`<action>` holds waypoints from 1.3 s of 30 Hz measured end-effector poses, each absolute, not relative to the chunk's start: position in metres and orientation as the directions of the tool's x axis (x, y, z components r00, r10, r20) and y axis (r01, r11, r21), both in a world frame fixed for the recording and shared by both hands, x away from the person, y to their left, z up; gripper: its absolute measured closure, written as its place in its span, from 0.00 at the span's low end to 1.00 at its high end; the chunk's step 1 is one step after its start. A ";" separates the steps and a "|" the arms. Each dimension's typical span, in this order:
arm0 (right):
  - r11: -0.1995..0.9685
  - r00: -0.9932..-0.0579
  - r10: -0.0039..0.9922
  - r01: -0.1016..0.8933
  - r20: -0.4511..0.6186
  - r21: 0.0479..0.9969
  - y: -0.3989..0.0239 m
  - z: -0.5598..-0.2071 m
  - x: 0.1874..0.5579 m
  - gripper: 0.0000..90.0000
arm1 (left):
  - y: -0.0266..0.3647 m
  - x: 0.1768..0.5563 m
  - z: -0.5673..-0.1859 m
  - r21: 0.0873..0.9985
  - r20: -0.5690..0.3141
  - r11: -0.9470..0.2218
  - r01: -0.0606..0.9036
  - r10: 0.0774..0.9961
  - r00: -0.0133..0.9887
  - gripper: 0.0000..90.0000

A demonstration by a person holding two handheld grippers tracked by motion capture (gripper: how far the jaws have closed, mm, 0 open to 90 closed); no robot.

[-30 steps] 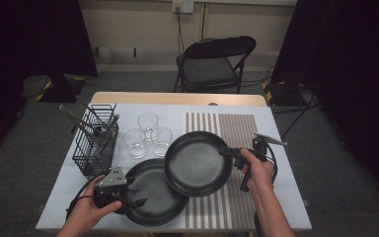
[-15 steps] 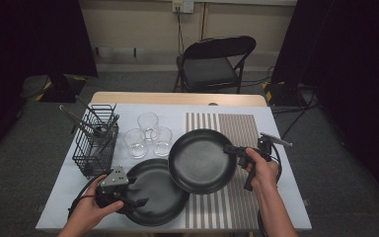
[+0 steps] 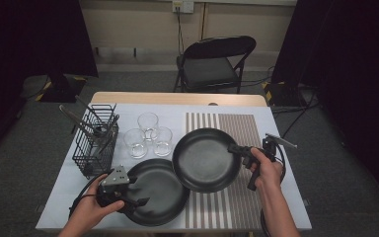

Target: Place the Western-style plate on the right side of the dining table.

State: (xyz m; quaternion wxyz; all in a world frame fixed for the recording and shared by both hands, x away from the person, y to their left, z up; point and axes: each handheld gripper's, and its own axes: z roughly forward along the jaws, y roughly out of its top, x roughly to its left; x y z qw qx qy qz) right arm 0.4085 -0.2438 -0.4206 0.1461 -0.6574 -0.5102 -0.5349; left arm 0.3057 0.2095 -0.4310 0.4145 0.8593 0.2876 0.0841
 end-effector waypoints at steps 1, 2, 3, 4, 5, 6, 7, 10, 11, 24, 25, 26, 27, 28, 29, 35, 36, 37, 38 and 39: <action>-0.438 -0.094 0.514 0.826 0.853 0.355 -0.244 -0.420 0.408 0.87 | 0.209 0.306 -0.431 0.759 -0.091 -0.494 0.424 0.564 0.821 0.18; -0.443 -0.091 0.515 0.823 0.852 0.356 -0.245 -0.421 0.408 0.87 | 0.210 0.306 -0.430 0.759 -0.085 -0.498 0.419 0.563 0.822 0.18; -0.449 -0.090 0.514 0.820 0.853 0.356 -0.246 -0.421 0.408 0.87 | 0.209 0.306 -0.431 0.759 -0.093 -0.494 0.425 0.564 0.821 0.18; -0.450 -0.087 0.515 0.819 0.853 0.355 -0.247 -0.421 0.407 0.87 | 0.209 0.305 -0.431 0.760 -0.097 -0.490 0.427 0.565 0.820 0.18; -0.457 -0.085 0.513 0.816 0.854 0.355 -0.249 -0.421 0.407 0.87 | 0.209 0.306 -0.431 0.760 -0.097 -0.490 0.427 0.564 0.820 0.18; -0.457 -0.082 0.510 0.817 0.856 0.351 -0.250 -0.421 0.407 0.87 | 0.209 0.306 -0.431 0.762 -0.095 -0.491 0.423 0.560 0.823 0.18; -0.464 -0.075 0.511 0.815 0.856 0.348 -0.252 -0.421 0.406 0.87 | 0.209 0.306 -0.431 0.760 -0.092 -0.495 0.422 0.561 0.823 0.18; -0.473 -0.073 0.508 0.809 0.858 0.348 -0.255 -0.423 0.406 0.87 | 0.209 0.307 -0.432 0.760 -0.092 -0.496 0.421 0.558 0.825 0.18; -0.476 -0.067 0.507 0.809 0.860 0.344 -0.256 -0.423 0.405 0.87 | 0.208 0.307 -0.432 0.760 -0.103 -0.489 0.429 0.561 0.822 0.18; -0.510 -0.049 0.504 0.789 0.862 0.343 -0.269 -0.425 0.403 0.86 | 0.204 0.308 -0.433 0.758 -0.098 -0.498 0.422 0.552 0.828 0.18; -0.512 -0.045 0.501 0.790 0.864 0.338 -0.270 -0.425 0.403 0.86 | 0.204 0.309 -0.433 0.758 -0.094 -0.501 0.417 0.550 0.830 0.18; -0.516 -0.043 0.499 0.787 0.865 0.337 -0.271 -0.426 0.402 0.86 | 0.204 0.309 -0.433 0.758 -0.095 -0.501 0.418 0.549 0.830 0.18; -0.514 -0.045 0.500 0.788 0.865 0.338 -0.272 -0.427 0.402 0.86 | 0.204 0.309 -0.433 0.757 -0.096 -0.501 0.419 0.549 0.830 0.18; -0.521 -0.041 0.497 0.785 0.867 0.335 -0.272 -0.427 0.402 0.86 | 0.204 0.309 -0.433 0.758 -0.096 -0.500 0.418 0.549 0.831 0.18; -0.515 -0.044 0.501 0.788 0.865 0.338 -0.273 -0.426 0.402 0.86 | 0.204 0.309 -0.433 0.757 -0.096 -0.501 0.420 0.550 0.830 0.18; -0.534 -0.028 0.496 0.779 0.868 0.330 -0.276 -0.427 0.402 0.86 | 0.204 0.309 -0.432 0.760 -0.093 -0.499 0.417 0.551 0.830 0.18; -0.532 -0.031 0.495 0.779 0.868 0.331 -0.277 -0.427 0.402 0.86 | 0.204 0.309 -0.432 0.760 -0.094 -0.499 0.417 0.550 0.830 0.18; -0.536 -0.027 0.495 0.777 0.868 0.330 -0.277 -0.427 0.402 0.86 | 0.204 0.309 -0.432 0.759 -0.094 -0.501 0.417 0.550 0.830 0.18; -0.539 -0.026 0.494 0.775 0.869 0.330 -0.278 -0.427 0.402 0.86 | 0.204 0.309 -0.432 0.758 -0.093 -0.502 0.417 0.550 0.830 0.18; -0.538 -0.031 0.494 0.774 0.869 0.334 -0.279 -0.427 0.402 0.86 | 0.204 0.309 -0.432 0.756 -0.092 -0.504 0.419 0.551 0.829 0.18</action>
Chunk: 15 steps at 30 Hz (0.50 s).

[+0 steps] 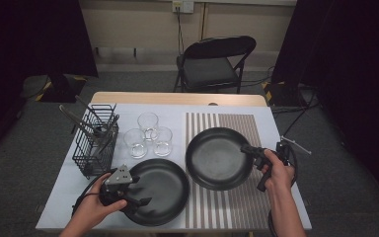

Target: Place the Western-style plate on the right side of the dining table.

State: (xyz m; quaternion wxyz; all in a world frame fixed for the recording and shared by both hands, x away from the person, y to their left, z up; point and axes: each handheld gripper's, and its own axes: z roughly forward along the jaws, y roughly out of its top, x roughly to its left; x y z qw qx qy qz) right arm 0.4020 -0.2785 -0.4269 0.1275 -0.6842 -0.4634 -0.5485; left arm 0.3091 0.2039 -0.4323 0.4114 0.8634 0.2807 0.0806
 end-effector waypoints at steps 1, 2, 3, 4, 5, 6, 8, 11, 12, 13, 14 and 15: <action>-0.546 -0.023 0.491 0.771 0.871 0.328 -0.279 -0.427 0.402 0.86 | 0.204 0.309 -0.432 0.757 -0.093 -0.503 0.418 0.550 0.830 0.18; -0.540 -0.029 0.497 0.772 0.867 0.335 -0.280 -0.427 0.402 0.86 | 0.204 0.309 -0.432 0.757 -0.093 -0.502 0.417 0.549 0.830 0.18; -0.544 -0.024 0.494 0.771 0.869 0.331 -0.280 -0.427 0.402 0.86 | 0.204 0.309 -0.432 0.759 -0.092 -0.502 0.415 0.549 0.831 0.18; -0.549 -0.021 0.495 0.768 0.869 0.331 -0.280 -0.428 0.402 0.86 | 0.204 0.309 -0.432 0.760 -0.093 -0.499 0.415 0.550 0.830 0.18; -0.545 -0.020 0.496 0.771 0.868 0.329 -0.280 -0.428 0.402 0.86 | 0.204 0.310 -0.432 0.762 -0.089 -0.501 0.411 0.547 0.832 0.18; -0.548 -0.017 0.496 0.769 0.868 0.328 -0.280 -0.429 0.402 0.86 | 0.204 0.309 -0.432 0.761 -0.090 -0.500 0.413 0.549 0.831 0.18; -0.549 -0.013 0.496 0.770 0.868 0.326 -0.281 -0.430 0.403 0.86 | 0.204 0.309 -0.431 0.763 -0.090 -0.498 0.412 0.550 0.831 0.18; -0.557 -0.006 0.502 0.763 0.865 0.329 -0.282 -0.431 0.402 0.86 | 0.204 0.309 -0.431 0.766 -0.086 -0.498 0.406 0.546 0.833 0.18; -0.554 -0.016 0.510 0.759 0.860 0.342 -0.283 -0.431 0.403 0.86 | 0.204 0.310 -0.431 0.767 -0.085 -0.498 0.405 0.547 0.833 0.18; -0.561 -0.008 0.509 0.756 0.861 0.338 -0.283 -0.432 0.403 0.86 | 0.204 0.310 -0.431 0.768 -0.087 -0.495 0.406 0.548 0.832 0.18; -0.559 -0.010 0.509 0.756 0.861 0.339 -0.284 -0.432 0.403 0.86 | 0.204 0.310 -0.431 0.768 -0.089 -0.494 0.407 0.548 0.832 0.18; -0.560 -0.008 0.508 0.757 0.861 0.337 -0.285 -0.432 0.403 0.86 | 0.204 0.309 -0.431 0.768 -0.093 -0.491 0.410 0.549 0.831 0.18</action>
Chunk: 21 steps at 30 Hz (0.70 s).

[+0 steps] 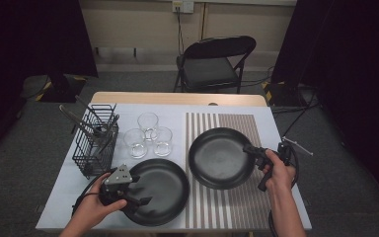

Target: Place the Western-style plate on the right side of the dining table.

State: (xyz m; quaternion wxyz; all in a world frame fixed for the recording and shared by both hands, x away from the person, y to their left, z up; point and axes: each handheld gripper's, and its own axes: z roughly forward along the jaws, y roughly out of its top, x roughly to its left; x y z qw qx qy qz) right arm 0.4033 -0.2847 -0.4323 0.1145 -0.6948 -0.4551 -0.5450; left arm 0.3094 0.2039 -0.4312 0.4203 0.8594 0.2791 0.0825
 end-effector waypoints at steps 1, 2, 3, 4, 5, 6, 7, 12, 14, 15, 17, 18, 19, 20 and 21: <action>-0.562 -0.005 0.507 0.756 0.862 0.335 -0.285 -0.433 0.403 0.86 | 0.204 0.310 -0.431 0.769 -0.088 -0.494 0.407 0.548 0.832 0.18; -0.559 -0.006 0.511 0.757 0.860 0.337 -0.286 -0.434 0.404 0.86 | 0.204 0.309 -0.431 0.770 -0.091 -0.491 0.408 0.549 0.831 0.18; -0.564 0.000 0.511 0.755 0.860 0.334 -0.286 -0.434 0.404 0.86 | 0.204 0.309 -0.431 0.770 -0.091 -0.490 0.408 0.549 0.831 0.18; -0.562 0.000 0.516 0.755 0.857 0.338 -0.287 -0.435 0.404 0.86 | 0.204 0.309 -0.431 0.769 -0.093 -0.489 0.411 0.551 0.829 0.18; -0.567 0.010 0.516 0.754 0.857 0.332 -0.287 -0.435 0.404 0.86 | 0.204 0.309 -0.431 0.771 -0.096 -0.486 0.412 0.550 0.829 0.18; -0.565 0.004 0.519 0.752 0.855 0.339 -0.288 -0.436 0.405 0.86 | 0.204 0.309 -0.431 0.770 -0.096 -0.486 0.413 0.551 0.829 0.18; -0.569 0.011 0.518 0.751 0.855 0.335 -0.288 -0.437 0.405 0.86 | 0.204 0.309 -0.431 0.770 -0.095 -0.487 0.412 0.551 0.829 0.18; -0.576 0.019 0.518 0.746 0.855 0.333 -0.290 -0.439 0.407 0.86 | 0.203 0.310 -0.432 0.768 -0.098 -0.489 0.413 0.547 0.831 0.18; -0.575 0.018 0.520 0.747 0.854 0.334 -0.290 -0.439 0.408 0.86 | 0.202 0.310 -0.433 0.768 -0.096 -0.492 0.411 0.546 0.832 0.18; -0.578 0.019 0.520 0.744 0.854 0.335 -0.290 -0.440 0.408 0.86 | 0.202 0.310 -0.433 0.769 -0.096 -0.490 0.411 0.547 0.832 0.18; -0.578 0.024 0.525 0.744 0.851 0.335 -0.290 -0.441 0.409 0.86 | 0.202 0.310 -0.432 0.766 -0.094 -0.494 0.411 0.546 0.832 0.18; -0.576 0.020 0.527 0.743 0.850 0.340 -0.291 -0.441 0.409 0.86 | 0.202 0.310 -0.432 0.766 -0.095 -0.494 0.412 0.546 0.832 0.18; -0.576 0.023 0.529 0.744 0.849 0.339 -0.291 -0.441 0.409 0.86 | 0.202 0.310 -0.432 0.764 -0.095 -0.496 0.412 0.545 0.833 0.18; -0.583 0.030 0.527 0.740 0.849 0.336 -0.291 -0.442 0.409 0.86 | 0.202 0.310 -0.433 0.766 -0.097 -0.492 0.413 0.547 0.832 0.18; -0.582 0.028 0.531 0.739 0.847 0.340 -0.292 -0.441 0.410 0.86 | 0.203 0.310 -0.432 0.764 -0.092 -0.498 0.410 0.545 0.833 0.18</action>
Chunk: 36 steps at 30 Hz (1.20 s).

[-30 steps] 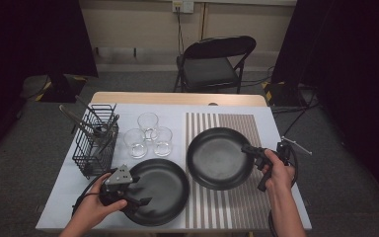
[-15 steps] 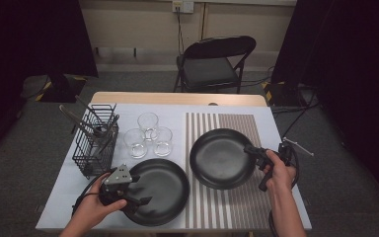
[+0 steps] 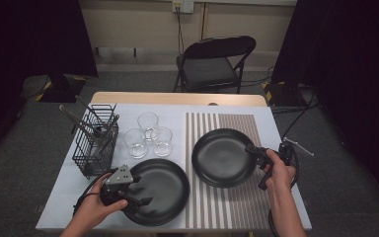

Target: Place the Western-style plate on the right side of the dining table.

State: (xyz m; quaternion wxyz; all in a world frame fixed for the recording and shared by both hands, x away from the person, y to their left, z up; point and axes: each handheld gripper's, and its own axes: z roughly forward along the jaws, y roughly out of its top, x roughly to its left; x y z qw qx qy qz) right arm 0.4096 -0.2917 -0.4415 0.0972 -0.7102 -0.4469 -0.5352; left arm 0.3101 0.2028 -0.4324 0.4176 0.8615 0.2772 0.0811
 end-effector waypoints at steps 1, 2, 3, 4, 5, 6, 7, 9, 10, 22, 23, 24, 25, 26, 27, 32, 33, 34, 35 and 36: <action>-0.583 0.029 0.535 0.736 0.844 0.345 -0.292 -0.442 0.410 0.86 | 0.203 0.310 -0.433 0.767 -0.095 -0.493 0.411 0.546 0.832 0.18; -0.586 0.027 0.539 0.730 0.842 0.352 -0.293 -0.442 0.410 0.85 | 0.203 0.310 -0.433 0.768 -0.096 -0.492 0.411 0.546 0.832 0.18; -0.588 0.031 0.543 0.728 0.839 0.353 -0.293 -0.442 0.410 0.85 | 0.203 0.311 -0.433 0.766 -0.094 -0.495 0.410 0.545 0.833 0.18; -0.592 0.030 0.542 0.723 0.840 0.356 -0.294 -0.443 0.410 0.85 | 0.203 0.311 -0.433 0.767 -0.092 -0.494 0.409 0.546 0.833 0.18; -0.589 0.031 0.543 0.726 0.839 0.354 -0.294 -0.443 0.410 0.85 | 0.202 0.311 -0.433 0.768 -0.094 -0.493 0.410 0.546 0.833 0.18; -0.592 0.036 0.543 0.725 0.839 0.352 -0.295 -0.444 0.410 0.85 | 0.203 0.311 -0.433 0.767 -0.095 -0.494 0.410 0.545 0.833 0.18; -0.589 0.036 0.546 0.727 0.837 0.353 -0.295 -0.444 0.411 0.85 | 0.203 0.311 -0.433 0.767 -0.093 -0.495 0.408 0.544 0.834 0.18; -0.588 0.039 0.551 0.728 0.834 0.354 -0.295 -0.445 0.411 0.85 | 0.202 0.310 -0.434 0.765 -0.104 -0.489 0.420 0.550 0.829 0.18; -0.590 0.041 0.551 0.726 0.834 0.354 -0.294 -0.446 0.412 0.85 | 0.202 0.310 -0.433 0.764 -0.098 -0.494 0.415 0.547 0.832 0.18; -0.587 0.054 0.565 0.728 0.824 0.355 -0.293 -0.450 0.414 0.84 | 0.202 0.310 -0.434 0.767 -0.103 -0.486 0.419 0.550 0.828 0.18; -0.587 0.057 0.565 0.728 0.823 0.353 -0.293 -0.451 0.414 0.84 | 0.202 0.311 -0.434 0.766 -0.102 -0.488 0.418 0.550 0.829 0.18; -0.585 0.054 0.564 0.730 0.824 0.352 -0.294 -0.452 0.414 0.84 | 0.203 0.311 -0.434 0.766 -0.102 -0.489 0.418 0.549 0.829 0.18; -0.593 0.060 0.558 0.726 0.828 0.347 -0.294 -0.452 0.414 0.84 | 0.203 0.311 -0.434 0.765 -0.102 -0.489 0.418 0.549 0.829 0.18; -0.592 0.059 0.558 0.727 0.828 0.347 -0.294 -0.453 0.414 0.84 | 0.203 0.311 -0.434 0.765 -0.101 -0.491 0.418 0.549 0.830 0.18; -0.591 0.058 0.559 0.728 0.827 0.348 -0.294 -0.452 0.415 0.84 | 0.203 0.311 -0.434 0.765 -0.101 -0.491 0.418 0.549 0.830 0.18; -0.584 0.055 0.571 0.729 0.819 0.358 -0.294 -0.452 0.415 0.85 | 0.202 0.310 -0.434 0.763 -0.099 -0.493 0.419 0.551 0.829 0.18; -0.589 0.058 0.566 0.726 0.822 0.354 -0.294 -0.453 0.415 0.85 | 0.202 0.310 -0.434 0.765 -0.097 -0.492 0.416 0.550 0.829 0.18; -0.589 0.063 0.564 0.729 0.823 0.348 -0.294 -0.453 0.415 0.85 | 0.202 0.310 -0.433 0.763 -0.090 -0.499 0.411 0.547 0.832 0.18; -0.588 0.062 0.566 0.729 0.822 0.350 -0.295 -0.454 0.415 0.85 | 0.202 0.310 -0.433 0.768 -0.092 -0.494 0.408 0.545 0.833 0.18; -0.589 0.062 0.565 0.729 0.823 0.349 -0.295 -0.454 0.415 0.86 | 0.202 0.310 -0.433 0.768 -0.094 -0.492 0.410 0.547 0.832 0.18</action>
